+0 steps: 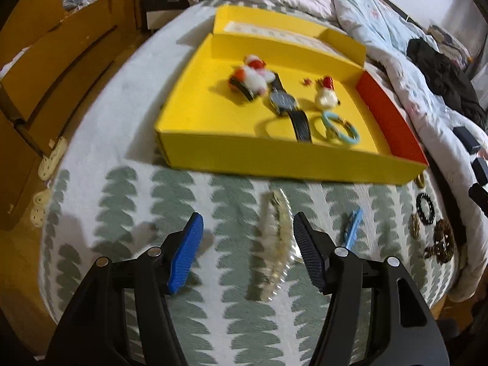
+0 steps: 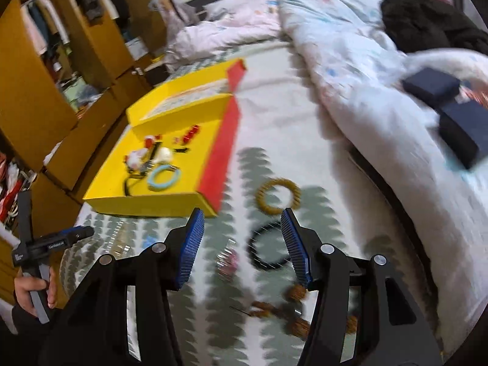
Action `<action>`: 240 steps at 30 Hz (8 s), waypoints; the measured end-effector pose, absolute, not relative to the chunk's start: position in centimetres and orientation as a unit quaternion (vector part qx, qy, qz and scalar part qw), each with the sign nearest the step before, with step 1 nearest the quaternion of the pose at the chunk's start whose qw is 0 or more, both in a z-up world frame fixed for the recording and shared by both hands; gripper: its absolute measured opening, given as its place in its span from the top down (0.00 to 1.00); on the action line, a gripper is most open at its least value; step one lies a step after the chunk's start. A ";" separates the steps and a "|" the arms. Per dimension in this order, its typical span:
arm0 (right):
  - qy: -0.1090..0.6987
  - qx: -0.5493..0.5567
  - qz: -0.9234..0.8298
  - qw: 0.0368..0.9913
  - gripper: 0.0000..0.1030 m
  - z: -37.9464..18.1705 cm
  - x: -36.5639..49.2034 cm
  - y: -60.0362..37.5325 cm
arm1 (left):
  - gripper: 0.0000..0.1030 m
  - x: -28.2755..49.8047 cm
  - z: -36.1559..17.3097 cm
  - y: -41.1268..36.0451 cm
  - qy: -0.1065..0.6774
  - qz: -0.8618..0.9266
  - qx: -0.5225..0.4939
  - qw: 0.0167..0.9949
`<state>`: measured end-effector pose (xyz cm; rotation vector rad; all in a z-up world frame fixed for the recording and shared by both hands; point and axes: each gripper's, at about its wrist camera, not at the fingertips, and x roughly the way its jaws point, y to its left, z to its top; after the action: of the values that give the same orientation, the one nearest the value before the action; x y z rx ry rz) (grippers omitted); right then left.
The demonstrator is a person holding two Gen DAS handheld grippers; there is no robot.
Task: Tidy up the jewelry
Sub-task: 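Move the left gripper to the pearl hair clip while the right gripper approaches the brown bead bracelet, then close the left gripper on the pearl clip while the right gripper closes on the brown beads, then carry the pearl clip and brown beads into the yellow box and open both grippers, then move the left gripper to the blue hair clip while the right gripper approaches the black bead bracelet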
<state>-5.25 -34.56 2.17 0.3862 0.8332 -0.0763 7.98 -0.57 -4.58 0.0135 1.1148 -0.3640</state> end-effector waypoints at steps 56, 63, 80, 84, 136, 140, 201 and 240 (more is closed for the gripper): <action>0.514 0.092 -0.075 0.850 0.50 -5.9 -8.4 -32.9 | 0.40 6.4 -9.1 -5.8 0.539 -0.187 0.096 0.816; 0.523 0.093 -0.070 0.844 0.72 -6.5 -7.8 -32.8 | 0.43 6.9 -9.7 -5.2 0.548 -0.195 0.068 0.811; 0.490 0.166 -0.048 0.854 0.81 -5.4 -9.1 -34.1 | 0.61 7.0 -7.9 -2.1 0.545 -0.200 0.006 0.814; 0.464 0.197 -0.035 0.863 0.81 -4.2 -9.9 -34.7 | 0.61 6.9 -7.4 -1.4 0.538 -0.198 0.004 0.820; 0.415 0.224 0.095 0.876 0.80 0.4 15.0 -27.7 | 0.61 19.9 -5.6 -5.3 0.530 -0.183 0.001 0.828; 0.425 0.213 0.099 0.874 0.80 -0.7 15.9 -26.3 | 0.61 20.1 -6.1 -5.8 0.534 -0.181 0.001 0.826; 0.492 0.109 -0.087 0.860 0.46 -4.4 -2.7 -35.0 | 0.23 5.3 -7.8 -10.3 0.503 -0.201 0.084 0.836; 0.505 0.118 -0.087 0.850 0.90 -6.7 -1.7 -35.8 | 0.84 5.3 -8.6 -11.2 0.513 -0.282 0.058 0.809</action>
<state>-1.66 -35.79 -6.74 0.2486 1.0638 -0.1837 5.25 -11.21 -8.64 0.1235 1.0959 -0.6038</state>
